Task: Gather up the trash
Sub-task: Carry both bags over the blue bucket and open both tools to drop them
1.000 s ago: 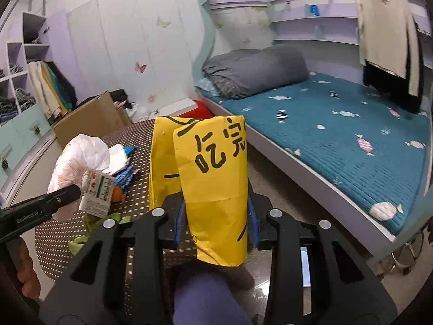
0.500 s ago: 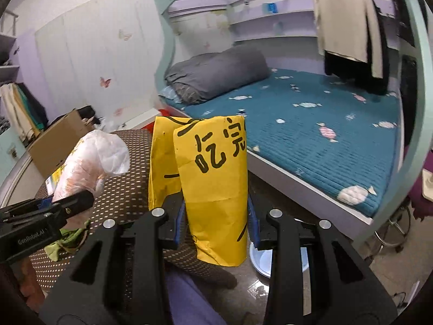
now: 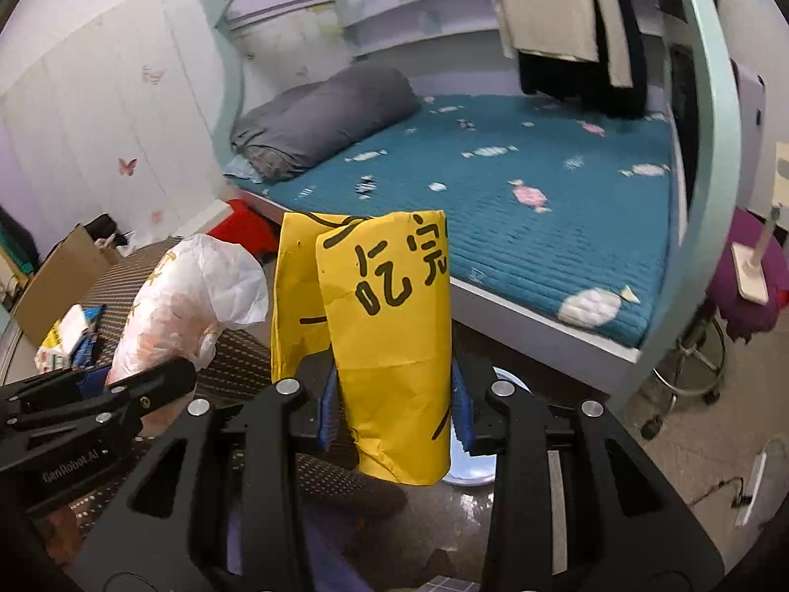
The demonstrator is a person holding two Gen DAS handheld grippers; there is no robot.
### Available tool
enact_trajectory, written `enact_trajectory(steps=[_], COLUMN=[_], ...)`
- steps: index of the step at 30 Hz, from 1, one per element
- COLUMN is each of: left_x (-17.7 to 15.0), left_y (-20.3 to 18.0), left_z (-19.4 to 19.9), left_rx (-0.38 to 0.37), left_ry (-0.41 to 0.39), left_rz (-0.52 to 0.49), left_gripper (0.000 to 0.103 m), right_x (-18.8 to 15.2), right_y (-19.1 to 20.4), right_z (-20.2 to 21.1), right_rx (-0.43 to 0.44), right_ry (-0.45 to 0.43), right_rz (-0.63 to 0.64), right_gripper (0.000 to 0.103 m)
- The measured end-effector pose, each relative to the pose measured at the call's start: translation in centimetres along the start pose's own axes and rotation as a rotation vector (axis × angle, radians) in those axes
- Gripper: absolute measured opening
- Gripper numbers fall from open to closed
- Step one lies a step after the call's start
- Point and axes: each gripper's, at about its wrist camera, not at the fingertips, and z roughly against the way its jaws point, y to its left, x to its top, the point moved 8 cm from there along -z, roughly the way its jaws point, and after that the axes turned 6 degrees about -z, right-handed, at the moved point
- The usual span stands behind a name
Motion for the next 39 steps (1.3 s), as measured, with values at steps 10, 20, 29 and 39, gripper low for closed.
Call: enact_trajectory(steps=[10, 20, 29, 39], left_x=[0.1, 2.3, 1.6, 1.2], left_y=[-3.6, -6.4, -2.8, 1.8], left_z=[-6.7, -9.9, -11.0, -10.4], left_rx=[-0.058, -0.035, -0.005, 0.051], left_ry=[0.123, 0.072, 0.129, 0.126], left_rz=[-0.062, -0.157, -0.095, -0.021], left_gripper=[0.04, 0.073, 0.073, 0.073], right_x=[-0.9, -1.3, -1.6, 0.0], right_y=[-4.1, -7.8, -7.2, -5.1], right_z=[-2.2, -3.7, -5.0, -7.3], right_rx=[-0.107, -0.201, -0.201, -0.221], right_ry=[0.037, 0.053, 0.08, 0.047], right_rz=[-0.064, -0.125, -0.1, -0.076], right_gripper=[0.036, 0.036, 0.036, 0.092])
